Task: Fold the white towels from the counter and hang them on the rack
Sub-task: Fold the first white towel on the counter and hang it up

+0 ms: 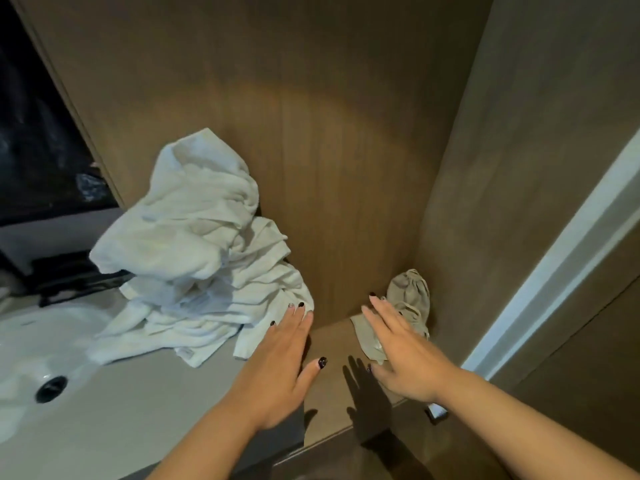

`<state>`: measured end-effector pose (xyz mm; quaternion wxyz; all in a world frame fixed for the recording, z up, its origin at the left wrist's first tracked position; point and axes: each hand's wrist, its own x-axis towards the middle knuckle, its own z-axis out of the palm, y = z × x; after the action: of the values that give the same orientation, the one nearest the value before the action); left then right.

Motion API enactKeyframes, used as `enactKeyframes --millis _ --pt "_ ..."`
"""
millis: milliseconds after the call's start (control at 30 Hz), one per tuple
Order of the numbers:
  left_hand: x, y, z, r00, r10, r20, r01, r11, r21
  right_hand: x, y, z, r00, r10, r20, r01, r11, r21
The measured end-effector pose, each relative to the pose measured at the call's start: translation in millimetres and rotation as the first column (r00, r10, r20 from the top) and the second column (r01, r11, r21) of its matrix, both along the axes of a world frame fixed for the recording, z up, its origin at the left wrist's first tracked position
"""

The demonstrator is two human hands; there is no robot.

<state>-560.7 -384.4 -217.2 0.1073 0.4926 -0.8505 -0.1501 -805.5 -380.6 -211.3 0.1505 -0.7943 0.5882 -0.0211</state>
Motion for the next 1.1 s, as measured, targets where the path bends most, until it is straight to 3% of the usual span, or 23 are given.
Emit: enactKeyframes --millis 300,567,667,833,1100 --pt "42.7 -11.3 51.7 0.983 0.124 -0.137 -0.144 0.978 -0.148 42.0 -47.7 71.7 0.985 0.169 -0.019 -0.170 0.973 -0.156" --pt "69.2 -37.4 83.8 0.900 0.274 -0.340 -0.384 0.868 -0.315 73.8 -116.2 129.6 0.947 0.321 0.022 -0.310 0.930 -0.199" --pt "84.5 -43.1 91.8 0.822 0.356 -0.445 -0.508 0.811 -0.291 95.4 -141.4 141.9 0.923 0.385 0.023 -0.371 0.903 -0.218" --pt "113.7 -54.7 94.5 0.737 0.464 -0.492 -0.611 0.768 -0.191 147.7 -167.6 147.2 0.879 0.477 -0.015 -0.465 0.849 -0.250" --pt "168.8 -105.1 86.3 0.659 0.509 -0.554 -0.607 0.795 0.008 232.0 -209.8 136.7 0.857 0.508 -0.087 -0.512 0.818 -0.263"
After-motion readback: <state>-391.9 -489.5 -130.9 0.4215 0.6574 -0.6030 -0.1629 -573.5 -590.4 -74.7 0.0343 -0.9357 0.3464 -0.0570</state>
